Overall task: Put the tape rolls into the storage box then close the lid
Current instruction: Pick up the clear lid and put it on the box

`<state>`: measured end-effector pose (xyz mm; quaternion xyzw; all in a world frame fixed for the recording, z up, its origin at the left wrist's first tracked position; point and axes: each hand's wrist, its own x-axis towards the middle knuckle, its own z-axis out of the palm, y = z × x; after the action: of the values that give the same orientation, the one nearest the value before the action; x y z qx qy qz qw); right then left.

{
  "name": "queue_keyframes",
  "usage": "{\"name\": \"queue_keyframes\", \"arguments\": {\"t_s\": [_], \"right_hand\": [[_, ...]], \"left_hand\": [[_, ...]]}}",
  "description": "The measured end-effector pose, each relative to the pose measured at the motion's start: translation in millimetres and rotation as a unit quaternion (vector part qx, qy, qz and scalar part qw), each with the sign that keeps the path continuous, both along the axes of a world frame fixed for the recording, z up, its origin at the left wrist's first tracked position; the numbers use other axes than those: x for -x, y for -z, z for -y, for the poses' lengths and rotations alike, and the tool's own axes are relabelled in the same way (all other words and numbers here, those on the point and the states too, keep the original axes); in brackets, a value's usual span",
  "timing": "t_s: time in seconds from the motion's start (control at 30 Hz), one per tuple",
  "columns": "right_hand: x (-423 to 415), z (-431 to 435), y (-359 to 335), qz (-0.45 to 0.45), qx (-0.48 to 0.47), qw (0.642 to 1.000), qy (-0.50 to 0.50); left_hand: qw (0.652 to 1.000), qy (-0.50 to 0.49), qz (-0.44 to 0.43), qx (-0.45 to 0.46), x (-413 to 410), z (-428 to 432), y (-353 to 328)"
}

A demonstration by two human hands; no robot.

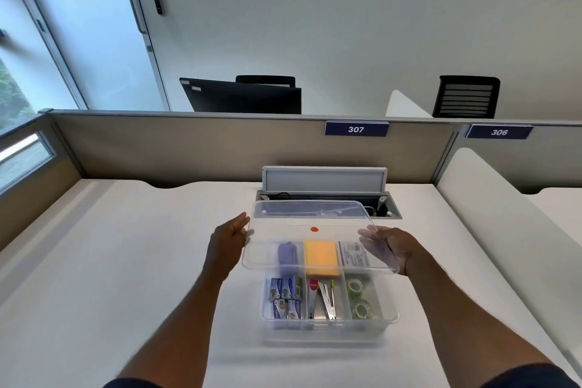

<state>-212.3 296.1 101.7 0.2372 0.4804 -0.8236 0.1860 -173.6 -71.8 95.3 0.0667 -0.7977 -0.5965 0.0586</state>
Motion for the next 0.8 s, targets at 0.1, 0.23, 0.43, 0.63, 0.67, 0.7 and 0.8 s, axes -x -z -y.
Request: {"name": "queue_keyframes", "arguments": {"t_s": [0.1, 0.23, 0.43, 0.63, 0.67, 0.7, 0.8], "right_hand": [[-9, -9, 8, -0.020, -0.054, 0.998, 0.001], [-20, -6, 14, -0.046, -0.250, 0.966, -0.047], [-36, 8, 35, -0.121, -0.644, 0.750, -0.087], [-52, 14, 45, -0.026, -0.692, 0.708, -0.136], [-54, 14, 47, -0.027, -0.700, 0.700, -0.139], [-55, 13, 50, -0.028, -0.708, 0.692, -0.138], [-57, 12, 57, -0.048, -0.726, 0.674, -0.125]], "left_hand": [[0.970, -0.004, 0.071, -0.234, -4, -3, 9], [0.962, -0.035, 0.117, -0.246, -13, -16, 21], [0.983, -0.075, 0.157, -0.059, -22, -41, 44], [0.981, -0.086, 0.153, 0.080, -31, -60, 51], [0.982, -0.079, 0.145, 0.089, -33, -62, 51], [0.982, -0.073, 0.139, 0.102, -34, -62, 52], [0.980, -0.071, 0.146, 0.115, -37, -65, 57]]}}
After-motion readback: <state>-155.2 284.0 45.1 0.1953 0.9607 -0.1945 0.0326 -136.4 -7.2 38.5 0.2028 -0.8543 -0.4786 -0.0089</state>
